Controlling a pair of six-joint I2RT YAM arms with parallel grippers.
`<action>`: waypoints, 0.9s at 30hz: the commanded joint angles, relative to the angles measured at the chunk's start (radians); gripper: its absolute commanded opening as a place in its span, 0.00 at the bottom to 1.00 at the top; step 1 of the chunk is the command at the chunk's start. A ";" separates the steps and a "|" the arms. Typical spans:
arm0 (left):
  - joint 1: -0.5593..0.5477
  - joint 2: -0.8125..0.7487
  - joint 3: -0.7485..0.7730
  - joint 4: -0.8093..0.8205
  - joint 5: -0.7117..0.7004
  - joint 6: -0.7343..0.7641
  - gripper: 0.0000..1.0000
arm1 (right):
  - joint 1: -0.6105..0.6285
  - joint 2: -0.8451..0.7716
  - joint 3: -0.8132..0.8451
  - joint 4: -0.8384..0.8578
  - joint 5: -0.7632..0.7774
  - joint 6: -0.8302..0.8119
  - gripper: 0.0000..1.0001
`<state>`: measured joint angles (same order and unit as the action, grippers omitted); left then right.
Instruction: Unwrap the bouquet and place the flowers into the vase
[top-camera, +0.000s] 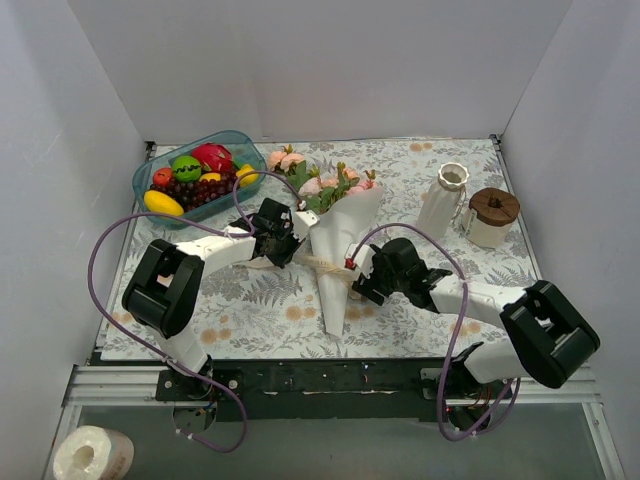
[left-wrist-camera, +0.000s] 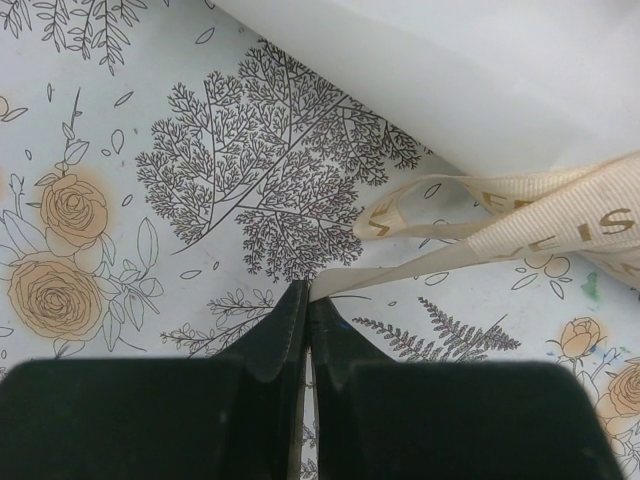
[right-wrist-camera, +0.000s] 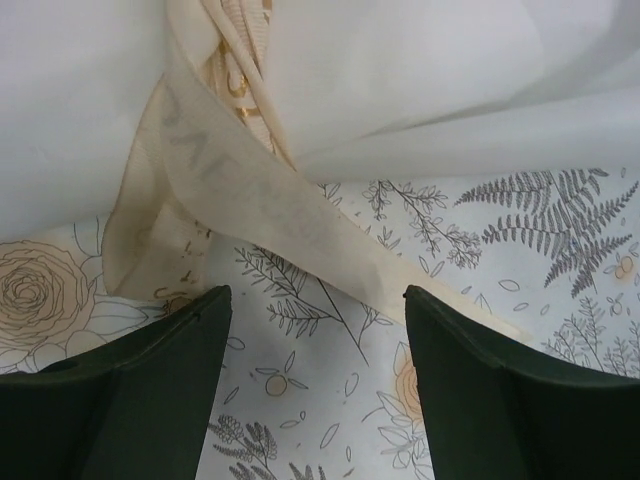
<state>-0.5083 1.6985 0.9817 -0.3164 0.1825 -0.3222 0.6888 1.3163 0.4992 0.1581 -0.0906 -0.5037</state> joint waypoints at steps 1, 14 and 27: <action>0.004 -0.028 0.014 -0.010 -0.009 -0.005 0.00 | 0.005 0.079 0.087 0.075 -0.055 -0.039 0.77; 0.005 -0.071 0.000 -0.012 -0.017 0.015 0.00 | 0.005 0.202 0.194 -0.018 -0.071 -0.013 0.21; 0.030 -0.201 0.074 -0.104 0.020 -0.037 0.00 | 0.005 -0.097 0.173 -0.117 0.170 0.154 0.01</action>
<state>-0.4988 1.6119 0.9874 -0.3725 0.1764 -0.3328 0.6895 1.3174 0.6563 0.0834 -0.0376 -0.4164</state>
